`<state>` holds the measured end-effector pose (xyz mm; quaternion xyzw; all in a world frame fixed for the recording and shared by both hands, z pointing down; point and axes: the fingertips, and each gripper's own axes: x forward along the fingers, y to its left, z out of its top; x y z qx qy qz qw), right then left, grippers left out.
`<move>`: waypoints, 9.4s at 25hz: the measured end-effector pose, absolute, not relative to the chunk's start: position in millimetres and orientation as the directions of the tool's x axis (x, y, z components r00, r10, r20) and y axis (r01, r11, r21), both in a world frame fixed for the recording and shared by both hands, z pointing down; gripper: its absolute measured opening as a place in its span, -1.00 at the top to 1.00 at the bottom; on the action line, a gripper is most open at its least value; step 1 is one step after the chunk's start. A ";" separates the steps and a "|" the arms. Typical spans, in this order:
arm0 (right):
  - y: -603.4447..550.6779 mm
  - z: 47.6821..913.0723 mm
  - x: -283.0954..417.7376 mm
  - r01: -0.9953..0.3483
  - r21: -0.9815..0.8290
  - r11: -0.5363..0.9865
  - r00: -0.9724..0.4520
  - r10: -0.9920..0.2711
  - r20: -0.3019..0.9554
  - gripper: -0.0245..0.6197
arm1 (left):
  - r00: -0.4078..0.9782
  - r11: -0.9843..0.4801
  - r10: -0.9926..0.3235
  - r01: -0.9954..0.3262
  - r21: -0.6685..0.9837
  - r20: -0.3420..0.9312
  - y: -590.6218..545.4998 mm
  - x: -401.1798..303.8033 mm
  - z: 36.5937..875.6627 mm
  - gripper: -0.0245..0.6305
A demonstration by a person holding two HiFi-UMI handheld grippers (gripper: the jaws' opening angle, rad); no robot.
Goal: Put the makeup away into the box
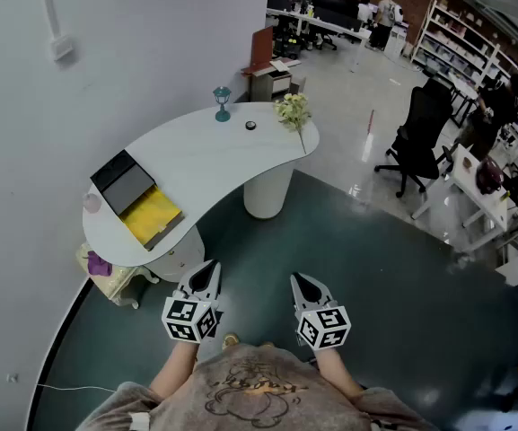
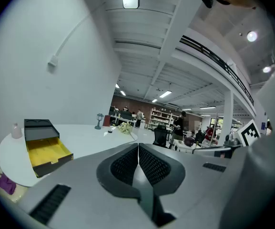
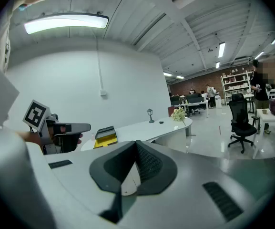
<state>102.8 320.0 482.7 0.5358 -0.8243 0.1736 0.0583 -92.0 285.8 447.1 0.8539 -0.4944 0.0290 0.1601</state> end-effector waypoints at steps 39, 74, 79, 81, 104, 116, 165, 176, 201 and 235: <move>181.0 496.2 84.0 -0.939 -0.198 0.282 -0.325 -0.915 0.239 0.91 | 0.573 -0.530 -0.795 -0.815 0.232 0.196 139.8 -116.3 464.0 0.85; -126.9 497.4 207.9 -0.837 -0.288 0.465 -0.532 -0.814 0.232 0.91 | 0.430 -0.379 -0.866 -0.898 0.223 0.256 -137.3 6.1 457.8 0.85; -147.0 495.5 216.3 -0.845 -0.287 0.451 -0.519 -0.821 0.238 0.91 | 0.439 -0.387 -0.860 -0.894 0.226 0.262 -165.2 13.1 456.4 0.85; -157.2 497.7 219.9 -0.851 -0.285 0.441 -0.509 -0.827 0.239 0.91 | 0.445 -0.394 -0.857 -0.891 0.224 0.260 -179.0 15.7 457.0 0.85; -262.3 495.3 209.4 -0.868 -0.260 0.423 -0.485 -0.835 0.260 0.91 | 0.464 -0.415 -0.849 -0.882 0.224 0.253 -293.5 11.7 461.7 0.84; -277.8 500.3 200.1 -0.869 -0.263 0.420 -0.485 -0.830 0.275 0.91 | 0.462 -0.412 -0.842 -0.884 0.222 0.278 -314.6 6.3 472.0 0.46; -284.1 547.2 242.6 -0.923 -0.286 0.256 -0.362 -0.830 0.425 0.91 | 0.451 -0.533 -0.629 -0.843 0.072 0.634 -461.1 49.5 663.3 -0.21; -280.8 556.3 248.3 -0.929 -0.293 0.228 -0.344 -0.823 0.453 0.91 | 0.422 -0.526 -0.605 -0.848 0.058 0.675 -468.4 48.1 689.7 -0.02; -271.1 554.3 249.0 -0.932 -0.301 0.202 -0.326 -0.831 0.451 0.91 | 0.382 -0.506 -0.615 -0.862 0.027 0.689 -471.7 42.2 693.1 0.21; -213.5 517.2 218.3 -0.863 -0.318 0.393 -0.488 -0.812 0.320 0.91 | 0.480 -0.497 -0.735 -0.862 0.102 0.479 -334.9 43.8 527.7 0.21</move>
